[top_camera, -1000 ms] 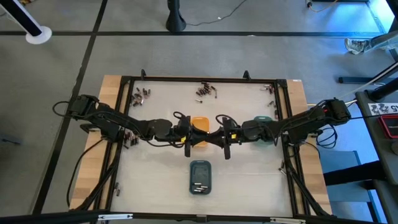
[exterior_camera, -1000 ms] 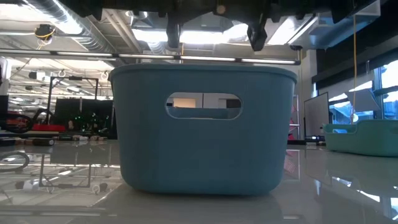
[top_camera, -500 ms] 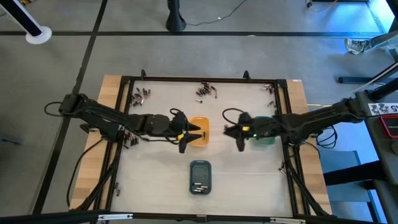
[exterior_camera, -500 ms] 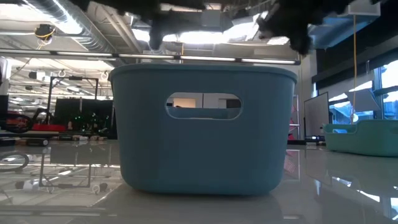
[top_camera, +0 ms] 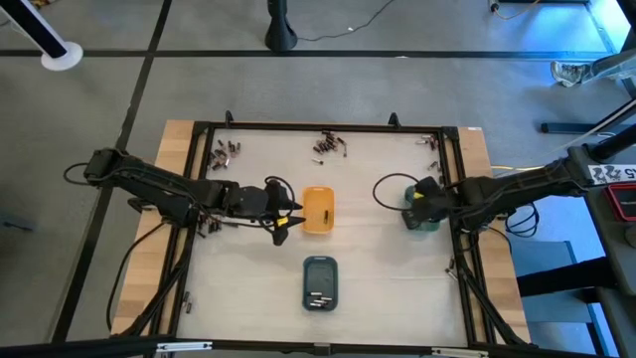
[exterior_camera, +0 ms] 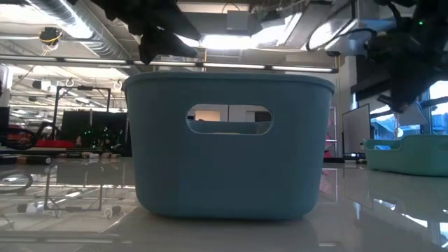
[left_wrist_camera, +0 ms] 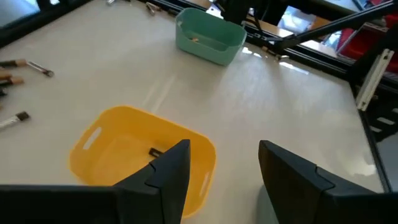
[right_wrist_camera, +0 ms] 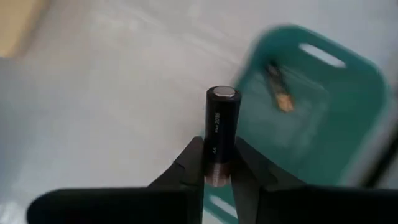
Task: Sort batteries
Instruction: Put the silver battery into the green bin
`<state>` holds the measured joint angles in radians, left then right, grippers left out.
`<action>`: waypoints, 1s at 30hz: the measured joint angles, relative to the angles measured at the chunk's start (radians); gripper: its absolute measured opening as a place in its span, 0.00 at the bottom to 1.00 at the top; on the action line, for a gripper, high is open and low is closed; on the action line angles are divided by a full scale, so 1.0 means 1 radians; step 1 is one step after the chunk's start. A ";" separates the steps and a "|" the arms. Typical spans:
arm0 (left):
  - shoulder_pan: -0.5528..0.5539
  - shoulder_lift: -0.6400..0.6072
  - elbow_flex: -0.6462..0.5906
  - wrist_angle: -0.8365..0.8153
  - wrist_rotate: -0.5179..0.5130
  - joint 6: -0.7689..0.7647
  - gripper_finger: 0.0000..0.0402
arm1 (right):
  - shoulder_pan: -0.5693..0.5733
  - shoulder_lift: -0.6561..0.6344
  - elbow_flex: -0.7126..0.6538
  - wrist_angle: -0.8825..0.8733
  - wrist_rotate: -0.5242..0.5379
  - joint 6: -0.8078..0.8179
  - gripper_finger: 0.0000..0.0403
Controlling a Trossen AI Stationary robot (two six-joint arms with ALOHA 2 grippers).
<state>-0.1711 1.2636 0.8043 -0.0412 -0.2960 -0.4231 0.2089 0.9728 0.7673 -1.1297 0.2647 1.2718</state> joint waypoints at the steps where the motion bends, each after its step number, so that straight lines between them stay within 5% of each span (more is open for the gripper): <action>1: 0.000 0.000 0.000 0.001 -0.004 0.002 0.45 | 0.000 0.005 0.000 -0.020 -0.008 0.009 0.11; 11: -0.013 0.000 0.000 -0.001 -0.007 0.003 0.45 | -0.001 0.047 -0.072 -0.048 -0.114 0.032 0.11; 26: -0.048 0.001 0.000 0.000 -0.007 -0.012 0.45 | -0.028 0.067 -0.068 -0.036 -0.127 0.038 0.18; 30: -0.057 0.001 0.000 0.000 -0.018 -0.015 0.45 | -0.028 0.074 -0.085 0.083 -0.136 0.041 0.17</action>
<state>-0.2284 1.2644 0.8043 -0.0410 -0.3143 -0.4379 0.1810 1.0463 0.6820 -1.0469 0.1284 1.3126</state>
